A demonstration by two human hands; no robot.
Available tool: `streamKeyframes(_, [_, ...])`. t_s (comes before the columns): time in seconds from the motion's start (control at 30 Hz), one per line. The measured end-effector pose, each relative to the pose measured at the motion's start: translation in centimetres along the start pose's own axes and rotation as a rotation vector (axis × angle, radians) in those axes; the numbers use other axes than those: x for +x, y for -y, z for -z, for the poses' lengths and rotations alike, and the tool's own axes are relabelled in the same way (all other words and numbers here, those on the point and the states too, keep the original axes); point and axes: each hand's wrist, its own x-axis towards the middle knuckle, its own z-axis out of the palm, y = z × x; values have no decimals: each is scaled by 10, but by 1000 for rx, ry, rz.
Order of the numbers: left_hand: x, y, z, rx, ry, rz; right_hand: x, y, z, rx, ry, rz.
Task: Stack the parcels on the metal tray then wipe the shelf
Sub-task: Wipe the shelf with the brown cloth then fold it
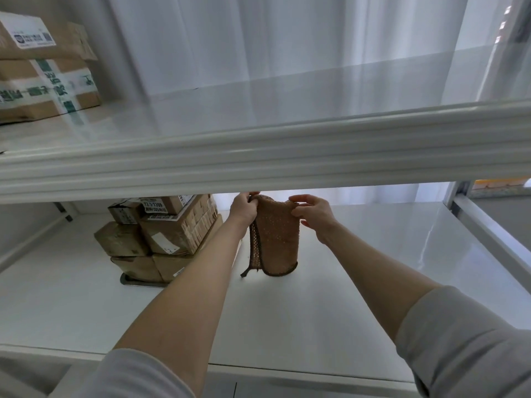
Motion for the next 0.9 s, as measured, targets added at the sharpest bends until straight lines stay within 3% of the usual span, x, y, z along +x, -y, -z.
streamKeyframes(0.13, [-6, 7, 5, -30, 150, 22, 2, -10, 1, -79, 6, -76])
streamKeyframes(0.3, [-36, 44, -2, 157, 469, 269, -5, -45, 4, -459, 271, -395])
streamKeyframes(0.37, [-49, 56, -8, 219, 526, 346, -10, -58, 2, -607, 367, -466])
streamKeyframes(0.47, [-60, 72, -13, 292, 591, 365, -13, -71, -3, -828, 436, -465])
streamKeyframes(0.6, [-59, 80, -13, 369, 735, 383, -13, -79, -6, -953, 386, -405])
streamKeyframes(0.73, [-51, 81, -16, 457, 670, 346, -6, -79, -5, -883, 337, -421])
streamKeyframes(0.9, [-38, 95, -22, 525, 356, 162, 6, -88, -6, -808, 43, -230])
